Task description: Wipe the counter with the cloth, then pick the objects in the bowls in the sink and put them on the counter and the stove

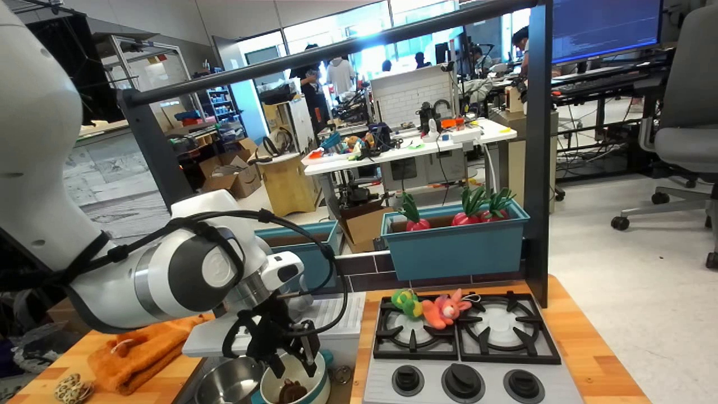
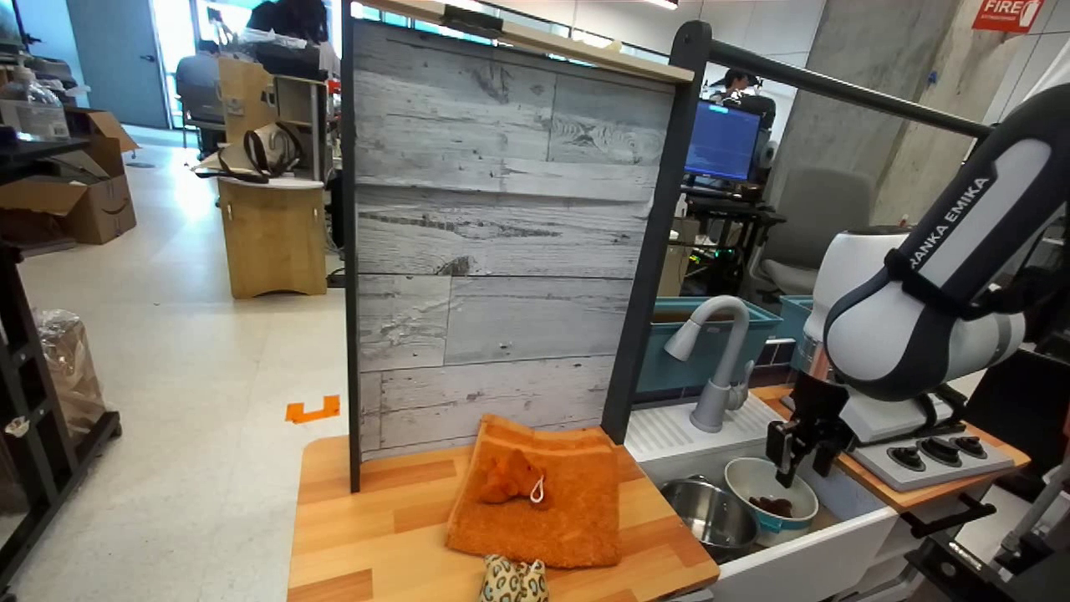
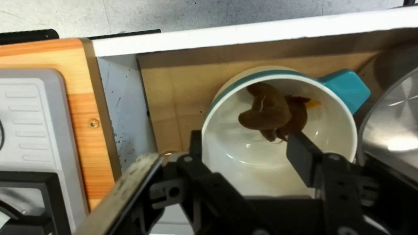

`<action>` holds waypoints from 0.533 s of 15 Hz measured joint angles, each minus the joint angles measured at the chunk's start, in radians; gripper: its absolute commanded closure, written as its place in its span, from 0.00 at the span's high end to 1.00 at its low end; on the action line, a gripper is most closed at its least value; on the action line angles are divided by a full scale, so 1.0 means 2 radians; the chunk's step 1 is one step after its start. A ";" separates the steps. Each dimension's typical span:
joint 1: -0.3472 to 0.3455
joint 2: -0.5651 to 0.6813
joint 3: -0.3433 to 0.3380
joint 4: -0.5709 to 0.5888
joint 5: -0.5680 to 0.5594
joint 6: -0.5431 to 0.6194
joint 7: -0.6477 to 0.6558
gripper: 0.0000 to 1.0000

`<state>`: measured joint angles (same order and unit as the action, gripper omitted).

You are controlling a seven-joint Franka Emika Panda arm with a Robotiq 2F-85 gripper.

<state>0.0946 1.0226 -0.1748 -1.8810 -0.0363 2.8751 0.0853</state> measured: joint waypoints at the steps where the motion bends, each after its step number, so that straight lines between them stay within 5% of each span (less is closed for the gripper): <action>1: 0.002 0.006 0.000 0.005 0.000 0.006 0.000 0.96; 3: 0.005 0.018 0.000 0.016 0.000 0.014 0.000 0.69; 4: 0.006 0.025 0.000 0.022 0.000 0.016 0.000 0.68; 8: 0.007 0.050 0.004 0.041 0.000 0.017 0.000 0.38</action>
<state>0.1081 1.1233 -0.1667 -1.7985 -0.0365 2.9081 0.0853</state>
